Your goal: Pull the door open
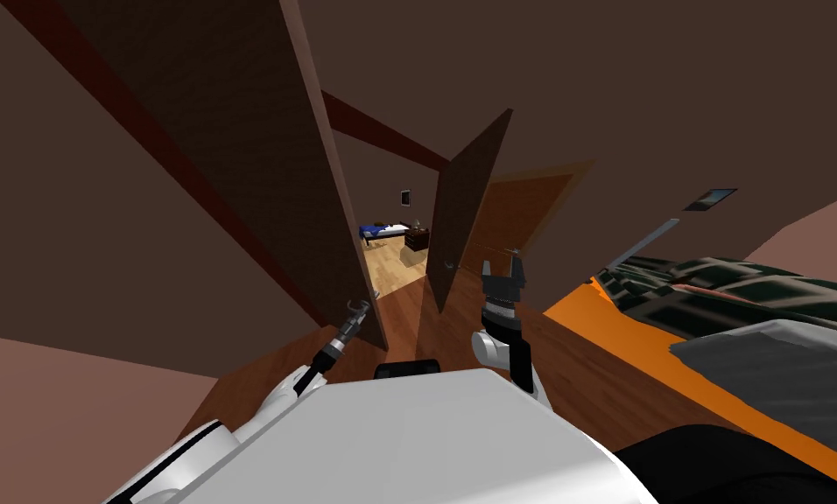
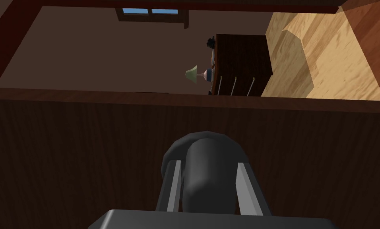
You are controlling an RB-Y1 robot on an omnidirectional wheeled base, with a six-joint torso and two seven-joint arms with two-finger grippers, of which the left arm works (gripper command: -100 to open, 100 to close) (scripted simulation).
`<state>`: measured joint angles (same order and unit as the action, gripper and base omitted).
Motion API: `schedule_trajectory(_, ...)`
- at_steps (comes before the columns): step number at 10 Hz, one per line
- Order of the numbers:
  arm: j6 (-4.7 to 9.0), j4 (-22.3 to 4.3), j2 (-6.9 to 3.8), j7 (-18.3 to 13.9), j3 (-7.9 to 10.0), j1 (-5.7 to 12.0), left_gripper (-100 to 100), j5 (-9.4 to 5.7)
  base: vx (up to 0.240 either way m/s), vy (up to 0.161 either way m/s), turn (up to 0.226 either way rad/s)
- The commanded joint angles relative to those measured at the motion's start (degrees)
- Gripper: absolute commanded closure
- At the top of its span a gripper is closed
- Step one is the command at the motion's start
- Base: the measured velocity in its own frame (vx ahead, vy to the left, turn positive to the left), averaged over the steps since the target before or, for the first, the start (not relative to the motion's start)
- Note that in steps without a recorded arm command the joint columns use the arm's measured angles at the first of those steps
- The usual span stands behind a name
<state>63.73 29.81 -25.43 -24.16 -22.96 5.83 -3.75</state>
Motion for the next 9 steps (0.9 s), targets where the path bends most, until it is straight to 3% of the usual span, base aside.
schedule_trajectory(1, 0.96, -0.6, -0.40, -0.1, -1.93, 0.27, 100, -0.90, -0.113, 0.118, -0.039)
schedule_trajectory(5, 2.39, -1.8, -1.29, 0.0, -5.49, 1.35, 100, -2.99, -0.038, 0.168, -0.046)
schedule_trajectory(7, 1.56, -0.5, -0.23, 0.1, -5.03, 0.23, 100, -2.00, -0.026, 0.041, -0.128)
schedule_trajectory(9, 0.98, -0.3, -0.02, 0.3, -3.84, 0.07, 100, -1.78, -0.102, 0.034, -0.255)
